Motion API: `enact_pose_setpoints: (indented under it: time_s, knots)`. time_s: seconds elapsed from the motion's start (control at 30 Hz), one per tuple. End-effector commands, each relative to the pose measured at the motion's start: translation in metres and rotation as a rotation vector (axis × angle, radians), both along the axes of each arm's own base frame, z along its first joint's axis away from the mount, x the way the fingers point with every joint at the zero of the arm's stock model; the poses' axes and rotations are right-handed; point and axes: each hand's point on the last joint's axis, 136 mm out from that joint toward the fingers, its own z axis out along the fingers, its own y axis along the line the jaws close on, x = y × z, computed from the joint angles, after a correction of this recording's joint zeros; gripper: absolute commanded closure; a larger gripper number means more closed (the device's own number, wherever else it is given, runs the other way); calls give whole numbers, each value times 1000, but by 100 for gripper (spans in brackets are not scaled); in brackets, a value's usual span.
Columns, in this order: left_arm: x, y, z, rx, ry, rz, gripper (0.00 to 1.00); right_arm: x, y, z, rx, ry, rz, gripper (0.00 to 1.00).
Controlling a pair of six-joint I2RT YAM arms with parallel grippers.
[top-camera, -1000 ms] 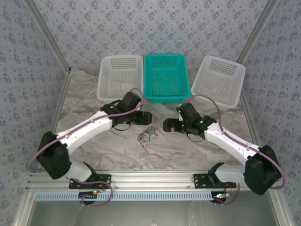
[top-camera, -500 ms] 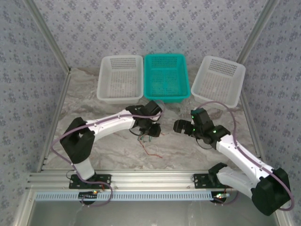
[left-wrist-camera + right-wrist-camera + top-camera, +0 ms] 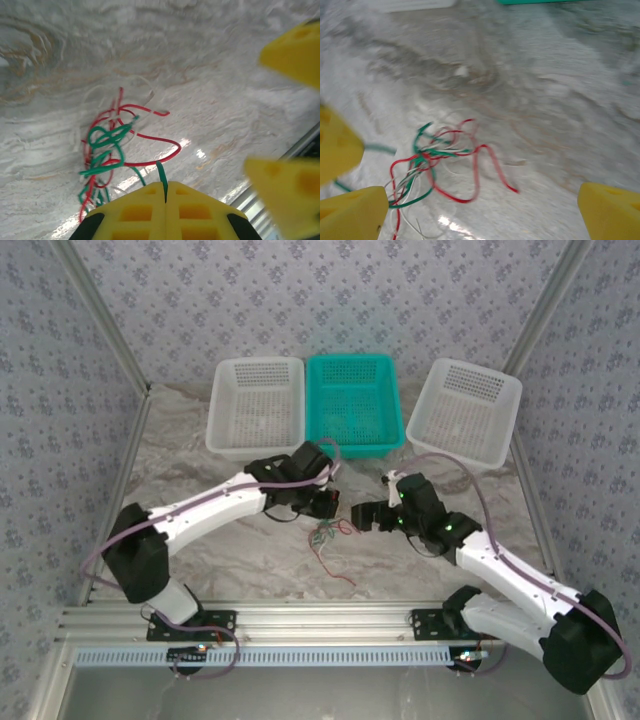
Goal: Untangle the cables
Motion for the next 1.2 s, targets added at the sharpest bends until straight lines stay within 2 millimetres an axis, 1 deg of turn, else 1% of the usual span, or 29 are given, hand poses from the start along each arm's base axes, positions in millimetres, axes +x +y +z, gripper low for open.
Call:
enact_pose_setpoints:
  time_s: [0.0,0.07,0.17,0.33,0.43,0.5,0.6,0.63,0.73,0.87,0.93,0.97,1.07,1.13,1.17]
  knots:
    - [5,-3,29,-93,-35,-17,100,-12,37,20,37,-269,229,0]
    - [4,-6,37,-122,-46,-22,100,-18,44,19,35,-362,261,0]
    - [7,-6,44,-143,-57,-12,100,-24,52,17,48,-435,302,0]
    - [14,-9,52,-194,-58,35,100,-25,64,7,-20,-553,345,0]
    - [21,-13,58,-239,-66,87,100,-9,74,16,16,-597,263,0]
    - [25,-15,63,-281,-76,118,100,8,78,18,46,-564,164,0]
    - [31,-19,72,-332,-95,153,100,30,81,6,23,-490,46,0]
    - [33,-19,75,-342,-101,162,100,35,80,2,4,-484,14,0]
    - [38,-17,89,-377,-119,193,100,49,72,-20,-80,-480,-59,1]
    - [44,-6,108,-413,-134,235,100,51,71,-45,-170,-473,-15,27]
    - [48,4,115,-427,-144,262,100,49,69,-57,-208,-455,6,39]
    - [50,10,119,-435,-150,273,100,47,68,-61,-215,-445,21,47]
    - [54,27,127,-447,-165,312,100,40,63,-70,-220,-428,50,69]
    - [56,39,131,-452,-180,340,100,37,59,-76,-233,-410,63,91]
    - [57,45,132,-454,-186,353,100,36,58,-77,-240,-401,67,93]
